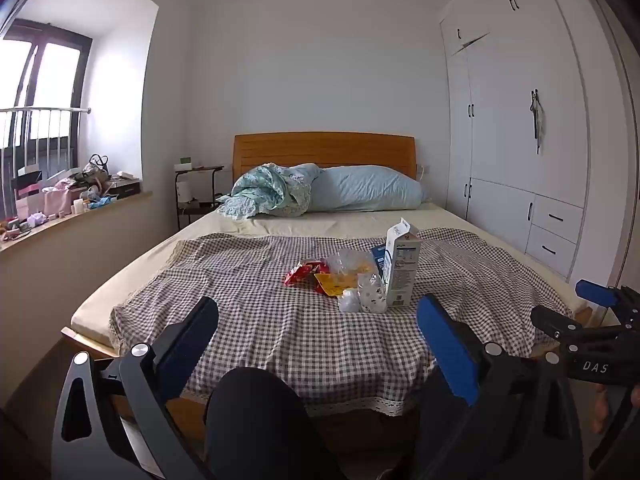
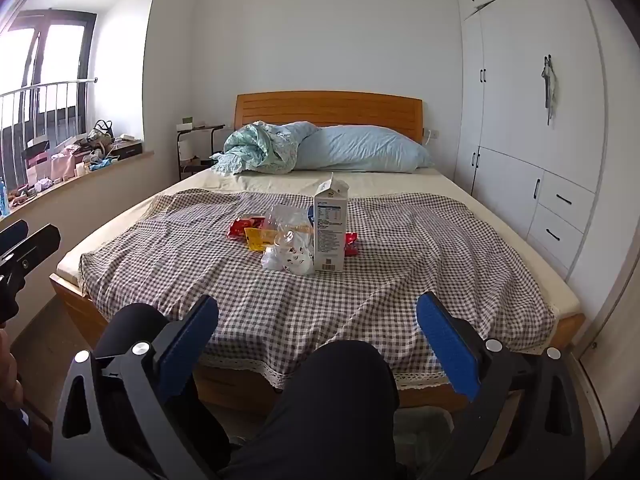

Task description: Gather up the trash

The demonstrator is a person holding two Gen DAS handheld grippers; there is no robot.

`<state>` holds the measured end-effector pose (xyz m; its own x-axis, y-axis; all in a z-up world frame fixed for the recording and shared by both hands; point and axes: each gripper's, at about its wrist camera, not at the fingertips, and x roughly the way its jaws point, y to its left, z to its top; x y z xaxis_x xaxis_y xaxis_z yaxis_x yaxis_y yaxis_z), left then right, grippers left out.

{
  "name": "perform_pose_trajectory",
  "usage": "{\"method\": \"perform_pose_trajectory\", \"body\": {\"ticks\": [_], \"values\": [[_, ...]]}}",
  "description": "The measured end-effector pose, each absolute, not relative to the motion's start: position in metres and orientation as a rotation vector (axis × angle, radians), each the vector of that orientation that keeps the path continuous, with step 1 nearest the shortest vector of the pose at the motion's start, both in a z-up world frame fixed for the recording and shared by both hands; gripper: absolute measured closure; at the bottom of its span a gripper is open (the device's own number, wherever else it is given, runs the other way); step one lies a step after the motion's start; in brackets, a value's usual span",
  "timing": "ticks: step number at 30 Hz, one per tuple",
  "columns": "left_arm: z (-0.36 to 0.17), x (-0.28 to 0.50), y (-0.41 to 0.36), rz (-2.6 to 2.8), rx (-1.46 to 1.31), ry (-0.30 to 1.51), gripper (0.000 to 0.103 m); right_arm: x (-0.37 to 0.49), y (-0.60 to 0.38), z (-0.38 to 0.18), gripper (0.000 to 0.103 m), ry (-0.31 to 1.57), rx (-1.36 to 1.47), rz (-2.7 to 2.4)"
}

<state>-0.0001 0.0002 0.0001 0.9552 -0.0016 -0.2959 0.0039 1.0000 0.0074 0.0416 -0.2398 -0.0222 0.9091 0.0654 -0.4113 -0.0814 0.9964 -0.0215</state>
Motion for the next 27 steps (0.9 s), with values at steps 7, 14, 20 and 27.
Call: {"method": "perform_pose_trajectory", "body": {"ticks": [7, 14, 20, 27], "values": [[0.004, 0.001, 0.000, 0.000, 0.010, 0.292, 0.007, 0.040, -0.241, -0.016, 0.008, 0.416, -0.042, 0.083], [0.002, -0.003, 0.003, 0.010, -0.006, 0.270, 0.007, 0.041, -0.242, -0.017, 0.008, 0.410, -0.038, 0.081], [0.003, -0.004, 0.002, 0.007, 0.000, 0.267, 0.007, 0.039, -0.238, -0.019, 0.008, 0.401, -0.051, 0.080], [0.003, -0.007, 0.000, 0.000, 0.006, 0.265, 0.007, 0.038, -0.235, -0.021, 0.008, 0.394, -0.051, 0.062]]}}
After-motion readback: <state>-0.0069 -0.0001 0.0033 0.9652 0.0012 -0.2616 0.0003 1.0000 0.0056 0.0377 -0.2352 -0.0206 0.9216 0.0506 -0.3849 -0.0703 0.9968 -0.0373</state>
